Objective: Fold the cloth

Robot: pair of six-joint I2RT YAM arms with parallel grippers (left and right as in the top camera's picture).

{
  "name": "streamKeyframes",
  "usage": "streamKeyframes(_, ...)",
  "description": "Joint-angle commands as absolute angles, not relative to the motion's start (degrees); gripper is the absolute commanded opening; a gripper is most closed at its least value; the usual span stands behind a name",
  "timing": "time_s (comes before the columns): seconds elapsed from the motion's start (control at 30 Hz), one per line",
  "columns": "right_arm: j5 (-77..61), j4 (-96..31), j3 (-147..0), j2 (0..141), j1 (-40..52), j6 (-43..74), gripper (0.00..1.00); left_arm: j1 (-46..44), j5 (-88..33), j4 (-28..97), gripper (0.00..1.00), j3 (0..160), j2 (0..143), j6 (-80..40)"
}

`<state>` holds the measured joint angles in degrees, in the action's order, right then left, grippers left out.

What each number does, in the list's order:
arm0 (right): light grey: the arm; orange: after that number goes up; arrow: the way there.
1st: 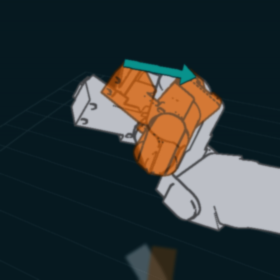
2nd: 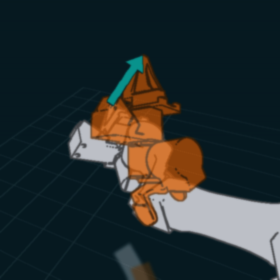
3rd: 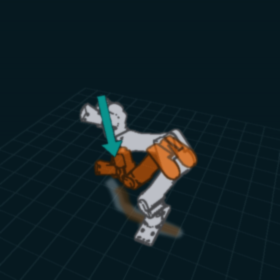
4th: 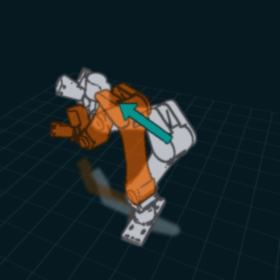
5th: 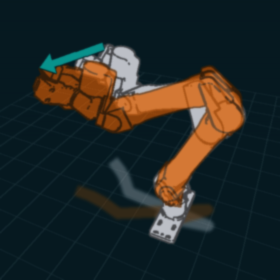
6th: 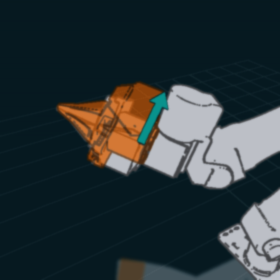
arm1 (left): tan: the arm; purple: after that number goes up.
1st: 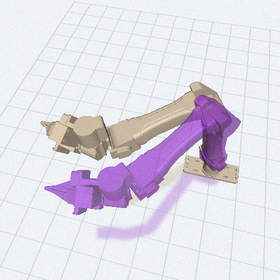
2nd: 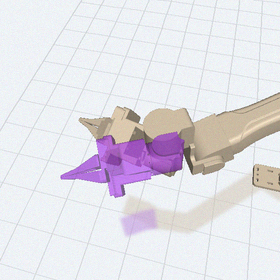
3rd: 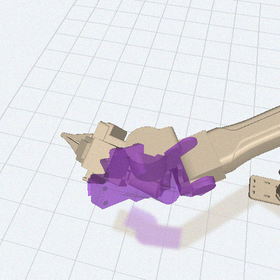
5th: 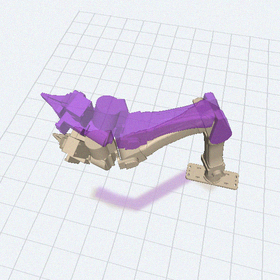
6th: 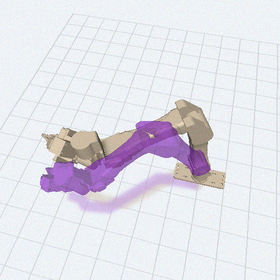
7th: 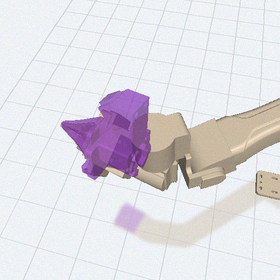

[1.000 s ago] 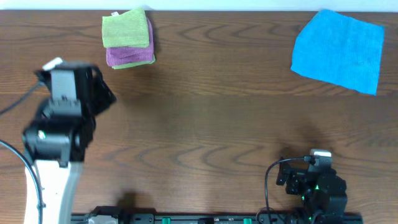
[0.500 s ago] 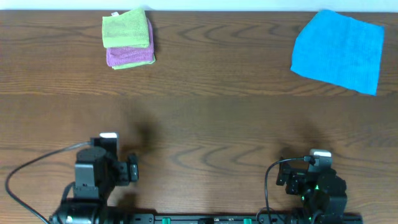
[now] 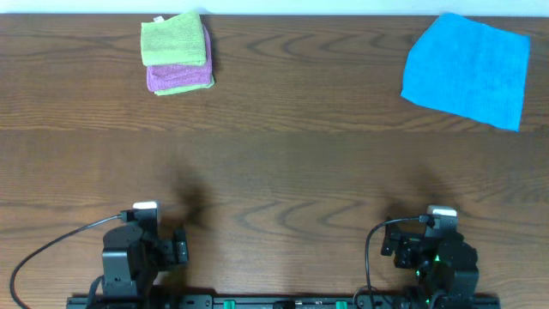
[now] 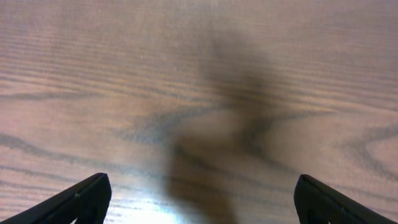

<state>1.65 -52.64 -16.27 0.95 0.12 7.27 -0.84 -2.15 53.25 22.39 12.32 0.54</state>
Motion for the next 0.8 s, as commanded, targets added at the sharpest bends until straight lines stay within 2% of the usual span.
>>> streamKeyframes(0.0,1.45,-52.75,-16.03,0.49,-0.14,8.12,0.99,-0.49,-1.43,54.83,0.95,21.93,10.76,1.76)
streamKeyframes(0.77,1.45,-52.75,-16.03,0.49,-0.14,8.12,0.99,-0.49,-1.48,57.41,0.95,21.67,9.26,1.74)
